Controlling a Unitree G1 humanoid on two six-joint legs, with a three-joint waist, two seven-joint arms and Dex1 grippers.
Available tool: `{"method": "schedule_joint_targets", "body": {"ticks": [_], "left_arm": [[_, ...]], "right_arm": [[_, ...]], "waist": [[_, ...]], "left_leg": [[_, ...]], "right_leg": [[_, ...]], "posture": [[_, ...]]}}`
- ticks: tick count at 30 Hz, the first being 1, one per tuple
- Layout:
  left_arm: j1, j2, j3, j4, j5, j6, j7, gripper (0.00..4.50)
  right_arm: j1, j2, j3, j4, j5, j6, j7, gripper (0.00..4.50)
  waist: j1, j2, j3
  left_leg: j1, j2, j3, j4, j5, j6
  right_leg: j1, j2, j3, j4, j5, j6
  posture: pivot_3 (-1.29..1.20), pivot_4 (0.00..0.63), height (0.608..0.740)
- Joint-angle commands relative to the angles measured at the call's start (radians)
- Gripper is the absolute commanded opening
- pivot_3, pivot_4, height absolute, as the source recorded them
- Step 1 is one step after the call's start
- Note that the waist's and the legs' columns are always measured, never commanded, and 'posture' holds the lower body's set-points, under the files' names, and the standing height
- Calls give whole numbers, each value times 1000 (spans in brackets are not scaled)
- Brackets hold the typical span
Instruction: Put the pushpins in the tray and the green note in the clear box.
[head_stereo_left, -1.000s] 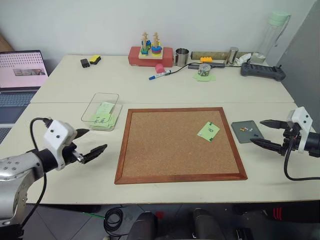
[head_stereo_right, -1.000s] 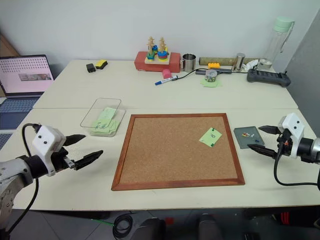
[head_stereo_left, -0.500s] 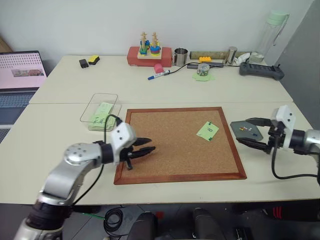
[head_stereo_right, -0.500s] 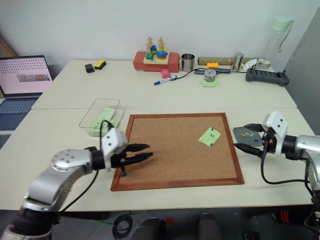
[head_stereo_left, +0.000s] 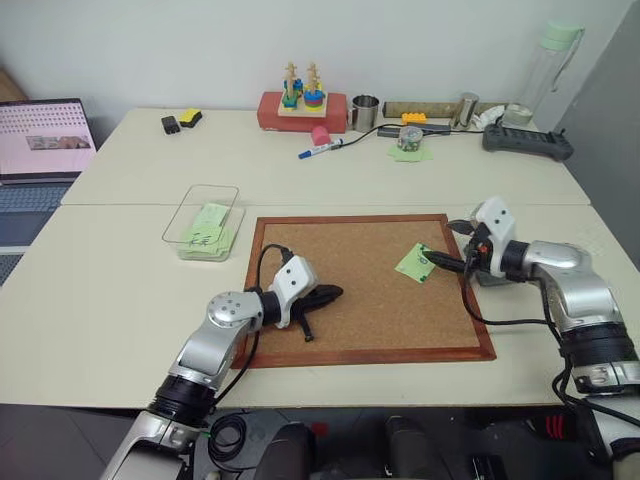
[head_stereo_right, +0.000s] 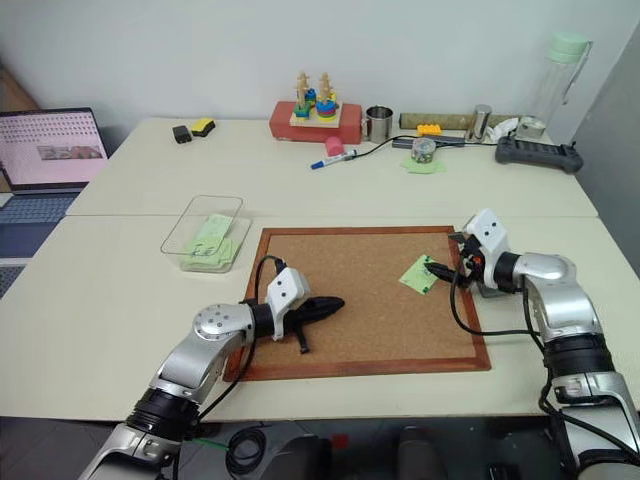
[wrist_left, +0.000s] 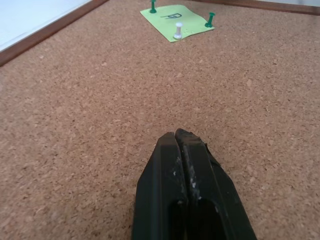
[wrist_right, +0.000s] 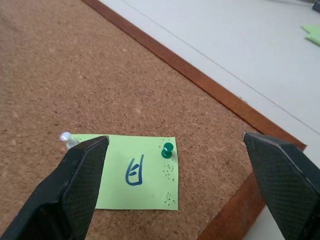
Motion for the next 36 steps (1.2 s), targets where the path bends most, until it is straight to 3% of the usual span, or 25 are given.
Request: {"method": "schedule_joint_targets", "body": {"ticks": [1,5,8,28,36], "left_arm": [[2,2,1,22,24,-12,4,6],[1,2,2,22,29,-14,8,6],[1,2,4,21,32,-14,10,0],[15,7,1,-6,34,14,2,0],[19,9,-6,-2,39,24,-1,0]], "right_arm": [[-58,27,-1,105,-32,-92,-12,4500],[-81,59,-5,187,-37,-139,-3,4500],[-89,70,-12,226,-36,-165,-2,4104],[-67,106,-41,222,6,-156,35,69],[-68,110,-86,160,46,-106,33,20]], "waist": [[0,0,0],[-1,0,0],[-1,0,0],[-2,0,0],[-2,0,0]], "left_leg": [[0,0,0,0,0,0],[1,0,0,0,0,0],[1,0,0,0,0,0],[1,0,-1,0,0,0],[1,0,-1,0,0,0]], "right_leg": [[0,0,0,0,0,0],[1,0,0,0,0,0],[1,0,0,0,0,0],[1,0,1,1,0,0],[1,0,1,1,0,0]], "posture": [[0,150,740],[0,150,740],[0,150,740],[0,150,740],[0,150,740]]}}
